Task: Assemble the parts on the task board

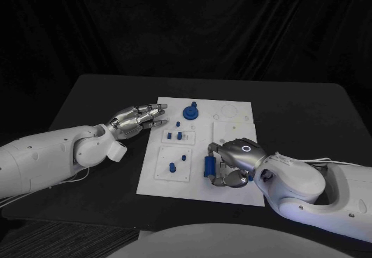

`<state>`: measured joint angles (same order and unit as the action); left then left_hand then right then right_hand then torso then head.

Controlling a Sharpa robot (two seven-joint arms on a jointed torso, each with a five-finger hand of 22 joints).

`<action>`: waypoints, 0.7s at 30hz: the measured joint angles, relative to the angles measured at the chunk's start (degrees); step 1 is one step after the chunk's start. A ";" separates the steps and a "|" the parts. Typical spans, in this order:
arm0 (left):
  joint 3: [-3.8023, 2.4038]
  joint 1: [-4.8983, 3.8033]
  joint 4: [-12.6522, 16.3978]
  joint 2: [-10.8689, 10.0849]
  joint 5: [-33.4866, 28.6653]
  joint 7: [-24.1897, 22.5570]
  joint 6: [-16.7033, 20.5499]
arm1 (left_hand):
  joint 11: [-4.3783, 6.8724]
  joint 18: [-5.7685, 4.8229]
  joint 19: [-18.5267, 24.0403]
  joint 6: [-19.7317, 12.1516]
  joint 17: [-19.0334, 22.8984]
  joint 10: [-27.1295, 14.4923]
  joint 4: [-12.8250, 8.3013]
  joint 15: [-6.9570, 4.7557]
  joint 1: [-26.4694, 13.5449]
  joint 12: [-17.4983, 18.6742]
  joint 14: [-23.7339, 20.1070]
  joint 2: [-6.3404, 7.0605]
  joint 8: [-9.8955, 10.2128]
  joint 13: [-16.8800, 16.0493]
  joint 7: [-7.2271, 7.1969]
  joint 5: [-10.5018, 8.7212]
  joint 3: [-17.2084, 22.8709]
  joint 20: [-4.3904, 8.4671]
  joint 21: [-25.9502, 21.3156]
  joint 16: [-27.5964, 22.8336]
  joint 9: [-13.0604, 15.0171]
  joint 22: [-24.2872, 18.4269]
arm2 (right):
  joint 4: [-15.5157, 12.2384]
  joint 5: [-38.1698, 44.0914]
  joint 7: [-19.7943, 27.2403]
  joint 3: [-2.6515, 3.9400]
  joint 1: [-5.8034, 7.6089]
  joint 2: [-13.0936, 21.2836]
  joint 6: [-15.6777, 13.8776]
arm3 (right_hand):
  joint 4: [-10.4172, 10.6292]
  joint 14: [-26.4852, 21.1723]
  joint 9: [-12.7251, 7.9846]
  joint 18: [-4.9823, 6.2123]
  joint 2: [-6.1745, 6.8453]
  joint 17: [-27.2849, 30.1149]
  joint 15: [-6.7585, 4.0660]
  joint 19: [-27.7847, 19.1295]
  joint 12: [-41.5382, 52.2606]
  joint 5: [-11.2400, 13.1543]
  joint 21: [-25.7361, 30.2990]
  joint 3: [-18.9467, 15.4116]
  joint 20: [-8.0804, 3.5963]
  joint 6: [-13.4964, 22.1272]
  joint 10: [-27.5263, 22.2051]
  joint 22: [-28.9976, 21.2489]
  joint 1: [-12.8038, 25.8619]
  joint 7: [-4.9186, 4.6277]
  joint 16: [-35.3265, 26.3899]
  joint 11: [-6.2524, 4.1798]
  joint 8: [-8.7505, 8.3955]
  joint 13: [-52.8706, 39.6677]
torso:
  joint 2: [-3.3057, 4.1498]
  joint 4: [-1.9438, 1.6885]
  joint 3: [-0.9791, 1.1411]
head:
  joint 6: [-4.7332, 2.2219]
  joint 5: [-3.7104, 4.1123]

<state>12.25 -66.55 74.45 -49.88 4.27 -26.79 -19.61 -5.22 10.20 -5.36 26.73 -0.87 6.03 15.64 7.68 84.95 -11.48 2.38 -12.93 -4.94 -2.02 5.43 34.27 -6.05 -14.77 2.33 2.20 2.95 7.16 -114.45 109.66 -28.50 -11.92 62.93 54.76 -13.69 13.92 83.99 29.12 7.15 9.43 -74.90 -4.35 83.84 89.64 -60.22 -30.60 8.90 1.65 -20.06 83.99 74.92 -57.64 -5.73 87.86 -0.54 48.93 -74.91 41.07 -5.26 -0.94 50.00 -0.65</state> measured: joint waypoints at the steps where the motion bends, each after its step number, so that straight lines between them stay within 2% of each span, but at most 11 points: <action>1: 0.00 0.00 0.00 0.00 0.00 0.03 -0.01 | 0.00 0.00 0.00 0.00 0.00 0.00 0.00 0.00 0.00 0.00 0.00 0.00 0.00 0.00 0.00 0.00 0.00 0.00 0.00 0.00 0.00 0.00 | 0.00 -0.02 -0.05 0.00 0.00 0.01 0.12 | 0.47 0.00 -0.22 0.00 0.00 0.00 0.00 0.00 0.00 0.20 0.00 0.47 0.00 0.00 0.00 0.00 0.00 0.00 0.00 0.00 -0.31 0.00 | 0.01 0.00 -0.01 | 0.00 0.04; 3: -0.01 0.01 -0.07 0.00 0.00 0.10 -0.04 | 0.00 0.00 0.00 0.00 0.00 0.00 0.00 0.00 0.00 0.00 0.00 0.00 0.00 0.00 0.00 0.00 0.00 0.00 0.00 0.00 0.00 0.00 | -0.01 -0.05 -0.20 0.00 -0.01 0.03 0.41 | 0.79 0.00 -0.56 0.00 0.08 0.00 0.00 0.00 0.00 0.91 0.52 0.79 0.00 0.00 0.00 0.00 0.08 0.00 0.00 0.00 -0.67 0.00 | 0.04 0.00 -0.01 | 0.00 0.07; 5: -0.01 0.01 -0.13 0.01 0.00 0.16 -0.07 | 0.00 0.00 0.00 0.00 0.00 0.00 0.00 0.00 0.00 0.00 0.00 0.00 0.00 0.00 0.00 0.00 0.00 0.00 0.00 0.00 0.00 0.00 | -0.03 -0.08 -0.33 0.00 -0.02 0.04 0.65 | 2.19 0.00 -1.05 0.00 0.08 0.00 0.00 0.00 0.00 1.71 0.76 2.19 0.00 0.00 0.00 0.00 0.08 0.00 0.00 0.00 -0.95 0.00 | 0.08 0.00 -0.01 | 0.00 0.07; 10: -0.01 0.03 -0.18 0.04 0.00 0.34 -0.19 | -0.22 0.00 0.00 0.00 0.00 0.22 0.00 0.00 0.00 -0.23 0.00 0.00 -0.23 -0.06 0.00 0.00 0.00 0.00 0.00 0.00 0.00 -0.01 | -0.15 -0.14 -0.71 0.01 -0.02 0.15 1.02 | 2.61 0.00 -1.39 0.00 0.07 0.00 0.00 0.00 0.00 2.42 2.01 2.60 0.00 -0.21 0.00 -0.01 0.07 -0.21 -0.23 0.00 -1.35 0.00 | 0.12 0.01 0.01 | 0.00 0.04; 13: 0.00 0.04 -0.21 0.04 0.00 0.42 -0.24 | -0.22 0.00 0.00 0.00 0.00 0.22 0.00 0.00 0.00 -0.22 0.00 0.00 -0.23 -0.06 0.00 0.00 0.00 0.00 0.00 0.00 0.00 -0.01 | -0.25 -0.15 -0.90 0.03 -0.02 0.25 1.11 | 2.74 0.02 -2.09 0.00 0.06 0.00 0.03 0.20 0.00 7.07 2.29 2.74 0.20 -0.52 0.09 0.00 0.05 -0.52 -0.23 0.34 -1.88 0.00 | 0.13 0.03 0.04 | 0.00 -0.01; 15: 0.00 0.05 -0.22 0.04 0.00 0.46 -0.27 | -0.22 0.00 0.00 0.00 0.01 0.22 0.00 0.00 0.00 -0.22 0.00 0.00 -0.23 -0.06 0.00 0.00 0.00 0.00 0.00 0.00 0.00 -0.01 | -0.30 -0.16 -1.02 0.07 -0.02 0.30 1.11 | 2.59 -0.01 -2.69 0.00 -0.23 0.00 0.42 0.20 0.00 12.28 2.29 1.86 0.20 -0.48 0.01 -0.01 -0.24 -0.48 -0.23 0.46 -2.55 0.00 | 0.13 0.04 0.06 | 0.00 -0.01; 17: 0.00 0.06 -0.23 0.04 0.00 0.51 -0.31 | -0.22 0.00 0.00 0.00 0.01 0.22 0.00 0.00 0.00 -0.22 0.00 0.00 -0.23 -0.06 0.00 0.00 0.00 0.00 0.00 0.00 0.00 -0.01 | -0.36 -0.16 -1.10 0.09 -0.02 0.31 1.10 | 2.59 -0.01 -3.17 -0.01 -0.99 0.00 0.42 0.00 0.00 19.31 2.29 0.30 0.40 0.86 -0.07 -0.01 -0.96 -0.40 -0.23 0.96 -3.05 0.00 | 0.13 0.06 0.08 | 0.00 -0.01; 19: 0.00 0.06 -0.24 0.04 0.00 0.55 -0.34 | -0.24 0.00 0.00 0.00 0.01 0.20 0.00 0.00 0.00 -0.22 0.00 0.00 -0.23 -0.06 0.00 0.00 0.00 0.00 0.00 0.00 0.00 -0.01 | -0.37 -0.17 -1.15 0.09 -0.02 0.30 1.07 | 2.66 -0.01 -4.06 0.00 -1.70 0.00 0.82 0.20 0.00 29.26 2.55 -2.43 0.62 3.50 0.03 -0.01 -1.36 -0.80 -0.23 1.06 -4.20 0.00 | 0.12 0.07 0.09 | 0.00 -0.05; 20: 0.00 0.06 -0.25 0.04 0.00 0.57 -0.35 | -0.39 0.00 0.00 0.00 0.01 0.05 0.00 0.00 0.00 -0.22 0.00 0.00 -0.23 -0.06 0.00 0.00 0.00 0.00 0.00 0.00 0.00 -0.01 | -0.37 -0.17 -1.21 0.05 -0.02 0.30 1.06 | 2.67 0.00 -4.89 0.00 -1.38 0.00 0.82 0.21 0.00 33.50 2.75 -4.73 0.62 5.09 0.15 -0.01 -2.17 -1.01 -0.23 1.19 -5.04 0.00 | 0.12 0.07 0.09 | 0.00 -0.07; 21: 0.00 0.07 -0.25 0.04 0.00 0.59 -0.36 | -0.43 0.00 0.00 0.00 0.01 0.01 0.00 0.00 0.00 -0.22 0.00 0.00 -0.23 -0.06 0.00 0.00 0.00 0.00 0.00 0.00 0.00 -0.01 | -0.37 -0.18 -1.25 0.01 -0.02 0.30 1.06 | 2.87 -0.01 -5.73 0.00 -0.72 0.00 1.03 0.20 0.00 36.43 3.01 -7.08 0.62 6.42 -0.02 -0.01 -2.80 -1.19 -0.23 1.46 -5.74 0.00 | 0.10 0.08 0.09 | 0.00 -0.09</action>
<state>12.25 -66.48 74.20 -49.84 4.27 -26.20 -19.97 -5.65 10.20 -5.36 26.72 -0.86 6.04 15.64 7.68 84.95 -11.70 2.37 -12.93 -5.16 -2.08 5.43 34.27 -6.05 -14.77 2.33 2.20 2.94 7.15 -114.82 109.48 -29.75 -11.90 62.91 55.06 -12.63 16.79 83.99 23.38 7.15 8.71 -74.90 -3.32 84.04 89.64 -23.78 -27.59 1.81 2.27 -13.64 83.98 74.91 -60.45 -6.92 87.63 0.92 43.19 -74.91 41.17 -5.18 -0.85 50.00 -0.74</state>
